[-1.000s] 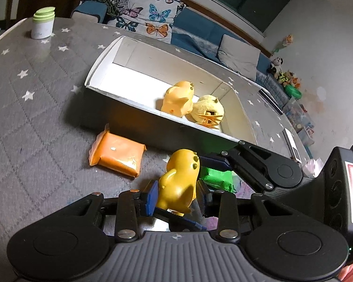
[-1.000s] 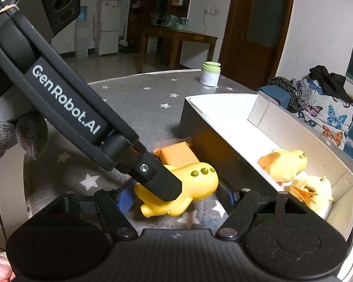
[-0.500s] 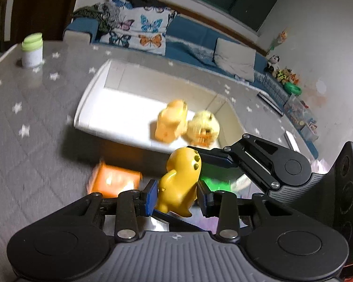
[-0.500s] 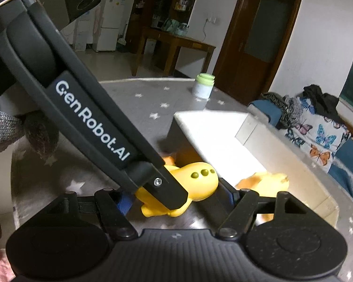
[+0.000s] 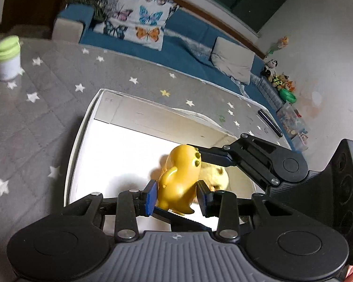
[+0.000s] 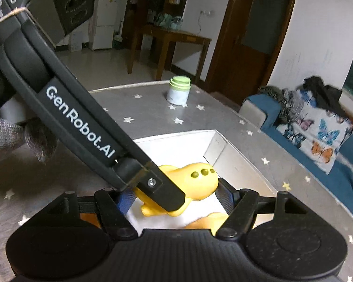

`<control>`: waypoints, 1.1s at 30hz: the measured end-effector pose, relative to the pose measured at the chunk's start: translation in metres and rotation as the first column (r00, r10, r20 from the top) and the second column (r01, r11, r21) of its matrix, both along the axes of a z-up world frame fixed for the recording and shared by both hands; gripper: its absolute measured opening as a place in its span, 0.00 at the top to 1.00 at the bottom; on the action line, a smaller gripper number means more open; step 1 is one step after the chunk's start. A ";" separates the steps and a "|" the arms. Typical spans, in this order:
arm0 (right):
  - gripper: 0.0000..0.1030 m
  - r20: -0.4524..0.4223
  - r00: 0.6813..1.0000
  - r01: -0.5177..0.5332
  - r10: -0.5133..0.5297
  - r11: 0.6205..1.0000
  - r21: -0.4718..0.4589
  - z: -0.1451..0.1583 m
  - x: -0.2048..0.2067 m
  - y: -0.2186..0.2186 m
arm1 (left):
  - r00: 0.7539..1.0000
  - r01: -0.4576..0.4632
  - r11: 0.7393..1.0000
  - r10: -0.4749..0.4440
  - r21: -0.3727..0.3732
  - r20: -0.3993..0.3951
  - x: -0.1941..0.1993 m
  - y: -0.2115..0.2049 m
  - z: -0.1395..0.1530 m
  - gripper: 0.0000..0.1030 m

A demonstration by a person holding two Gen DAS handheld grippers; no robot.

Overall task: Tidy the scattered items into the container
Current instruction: 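Carry the yellow toy with the left gripper over the box and lower it, then open the left gripper to drop the yellow toy into the box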

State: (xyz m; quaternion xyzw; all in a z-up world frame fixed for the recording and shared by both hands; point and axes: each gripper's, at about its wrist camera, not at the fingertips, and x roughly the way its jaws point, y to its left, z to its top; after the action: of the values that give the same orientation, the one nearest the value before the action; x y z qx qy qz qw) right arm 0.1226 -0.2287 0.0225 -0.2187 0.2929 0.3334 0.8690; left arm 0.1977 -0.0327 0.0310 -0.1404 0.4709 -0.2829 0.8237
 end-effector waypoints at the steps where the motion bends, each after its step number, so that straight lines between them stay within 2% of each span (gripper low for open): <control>1: 0.29 -0.019 1.000 0.005 -0.005 1.000 0.000 -0.003 0.009 -0.001 | 1.000 -0.002 1.000 0.002 -0.006 -0.016 0.008 0.000 -0.004 0.63; 11: 0.29 -0.189 0.982 0.026 -0.026 1.000 -0.001 -0.040 0.079 -0.010 | 0.995 0.000 1.000 0.003 0.032 -0.095 0.056 -0.011 -0.034 0.63; 19: 0.29 -0.278 0.960 0.040 -0.044 0.999 -0.018 -0.056 0.094 -0.013 | 0.992 -0.003 0.999 0.008 0.042 -0.128 0.064 -0.011 -0.047 0.63; 23: 0.29 -0.289 0.956 0.047 -0.056 0.998 -0.037 -0.061 0.096 -0.013 | 0.992 -0.007 0.999 0.011 0.035 -0.123 0.064 -0.012 -0.047 0.63; 29: 0.29 -0.294 0.954 0.052 -0.063 0.998 -0.045 -0.064 0.096 -0.013 | 0.994 -0.005 0.997 0.014 0.079 -0.105 0.063 -0.020 -0.047 0.63; 33: 0.26 -0.285 0.957 0.050 -0.062 0.998 -0.050 -0.062 0.094 -0.011 | 0.995 -0.014 0.997 0.022 0.080 -0.094 0.062 -0.018 -0.044 0.63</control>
State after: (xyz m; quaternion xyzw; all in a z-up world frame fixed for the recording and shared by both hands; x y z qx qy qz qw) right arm 0.2169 -0.2395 -0.0392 -0.1783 0.4284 0.3306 0.8218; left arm 0.2593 -0.0511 -0.0127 -0.1254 0.5191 -0.2497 0.8077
